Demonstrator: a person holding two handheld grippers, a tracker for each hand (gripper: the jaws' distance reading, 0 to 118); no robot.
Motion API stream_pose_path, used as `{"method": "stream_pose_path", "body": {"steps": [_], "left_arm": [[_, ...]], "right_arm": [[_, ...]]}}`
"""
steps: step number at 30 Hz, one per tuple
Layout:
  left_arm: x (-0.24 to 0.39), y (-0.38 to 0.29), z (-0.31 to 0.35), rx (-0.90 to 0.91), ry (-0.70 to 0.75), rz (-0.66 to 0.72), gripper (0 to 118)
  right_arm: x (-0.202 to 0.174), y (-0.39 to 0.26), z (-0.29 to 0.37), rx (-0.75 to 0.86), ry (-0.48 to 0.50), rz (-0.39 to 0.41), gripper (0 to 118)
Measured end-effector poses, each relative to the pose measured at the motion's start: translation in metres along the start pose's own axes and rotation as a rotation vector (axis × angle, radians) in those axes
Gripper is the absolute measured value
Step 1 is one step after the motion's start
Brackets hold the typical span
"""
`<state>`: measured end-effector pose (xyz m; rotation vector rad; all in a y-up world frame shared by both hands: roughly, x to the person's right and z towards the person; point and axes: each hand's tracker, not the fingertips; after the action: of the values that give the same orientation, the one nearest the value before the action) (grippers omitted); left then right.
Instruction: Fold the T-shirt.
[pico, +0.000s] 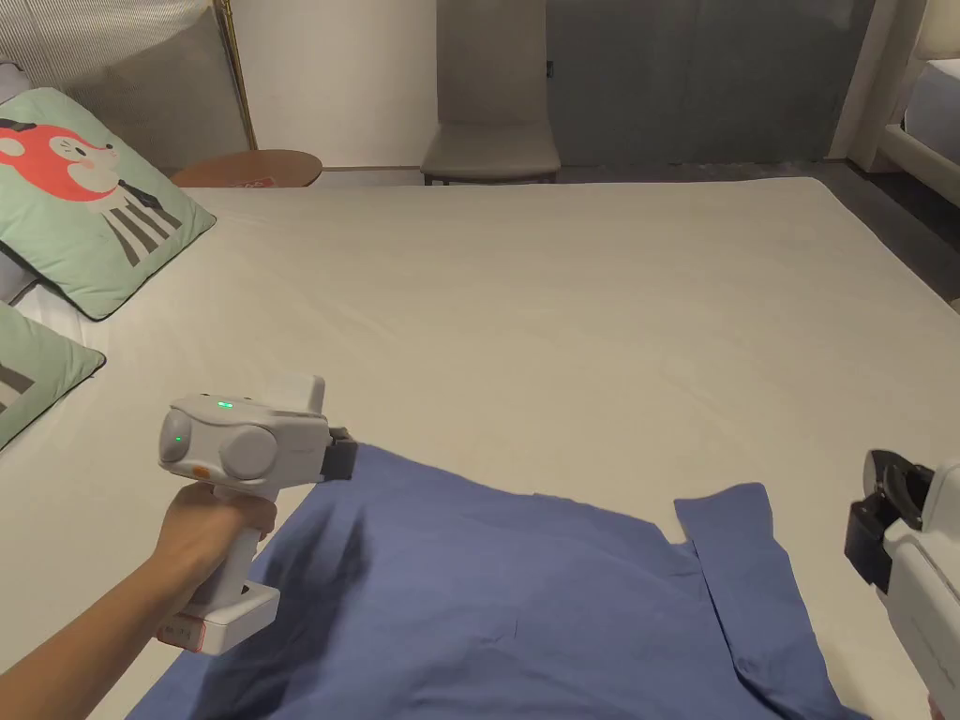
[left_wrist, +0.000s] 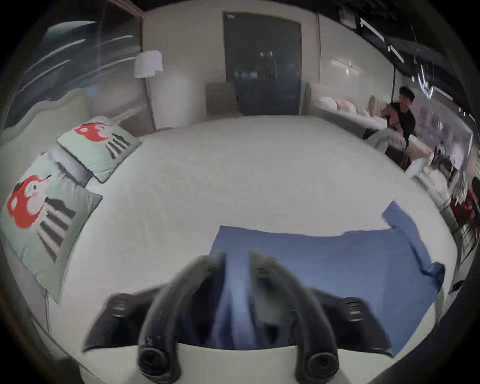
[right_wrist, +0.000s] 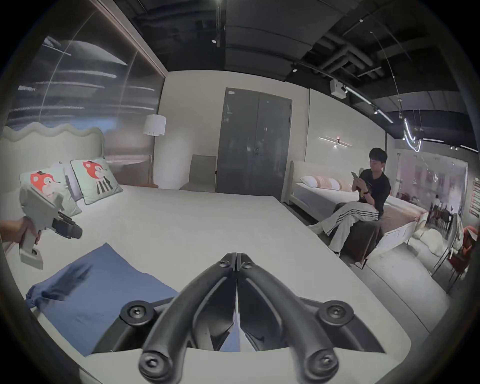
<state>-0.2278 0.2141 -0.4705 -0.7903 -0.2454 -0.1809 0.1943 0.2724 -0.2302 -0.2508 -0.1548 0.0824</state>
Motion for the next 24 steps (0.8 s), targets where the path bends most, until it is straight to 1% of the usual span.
{"method": "stream_pose_path", "body": {"steps": [1, 2, 3, 6, 8, 9, 10, 11, 12, 13, 14, 15, 16, 17, 18, 20, 22, 24], "left_arm": [[0.000, 0.005, -0.017, -0.031, 0.011, -0.019, 65], [0.001, 0.008, -0.033, -0.065, 0.019, -0.045, 84], [0.003, 0.011, -0.047, -0.091, 0.042, -0.065, 97], [0.005, 0.018, -0.082, -0.129, 0.058, -0.084, 97], [0.004, 0.020, -0.101, -0.182, 0.065, -0.060, 95], [0.004, 0.022, -0.108, -0.194, 0.066, -0.046, 91], [0.003, 0.023, -0.114, -0.200, 0.064, -0.038, 84], [0.003, 0.023, -0.117, -0.193, 0.061, -0.009, 72], [0.004, 0.021, -0.119, -0.196, 0.057, 0.020, 49], [0.005, 0.019, -0.121, -0.209, 0.027, 0.047, 37], [0.006, 0.018, -0.122, -0.223, -0.014, 0.063, 32], [0.009, 0.016, -0.119, -0.203, -0.021, 0.058, 25], [0.012, 0.014, -0.117, -0.186, 0.008, 0.036, 12], [0.013, 0.014, -0.115, -0.187, 0.000, 0.018, 1], [0.014, 0.014, -0.114, -0.189, -0.010, 0.009, 1], [0.018, 0.014, -0.105, -0.174, 0.018, 0.021, 1], [0.020, 0.015, -0.088, -0.099, 0.033, 0.010, 1], [0.020, 0.016, -0.071, -0.057, 0.028, 0.014, 1]], "right_arm": [[0.001, -0.002, -0.007, -0.013, -0.007, 0.003, 1], [0.003, -0.005, -0.013, -0.025, -0.011, 0.005, 1], [0.007, -0.011, -0.023, -0.039, -0.015, 0.005, 1], [0.013, -0.022, -0.042, -0.081, -0.030, 0.016, 1], [0.018, -0.029, -0.050, -0.105, -0.039, 0.022, 1], [0.019, -0.032, -0.053, -0.114, -0.044, 0.023, 1], [0.021, -0.035, -0.056, -0.123, -0.048, 0.022, 1], [0.021, -0.035, -0.056, -0.131, -0.053, 0.021, 1], [0.022, -0.038, -0.057, -0.139, -0.056, 0.020, 1], [0.024, -0.040, -0.058, -0.149, -0.058, 0.021, 1], [0.025, -0.042, -0.058, -0.158, -0.057, 0.023, 1], [0.022, -0.038, -0.055, -0.168, -0.055, 0.026, 1], [0.023, -0.039, -0.054, -0.179, -0.053, 0.028, 1], [0.025, -0.041, -0.054, -0.187, -0.053, 0.027, 1], [0.027, -0.042, -0.054, -0.198, -0.052, 0.019, 1], [0.033, -0.046, -0.053, -0.233, -0.044, -0.023, 1], [0.041, -0.050, -0.051, -0.272, -0.040, -0.067, 1], [0.048, -0.055, -0.051, -0.316, -0.035, -0.091, 3]]}}
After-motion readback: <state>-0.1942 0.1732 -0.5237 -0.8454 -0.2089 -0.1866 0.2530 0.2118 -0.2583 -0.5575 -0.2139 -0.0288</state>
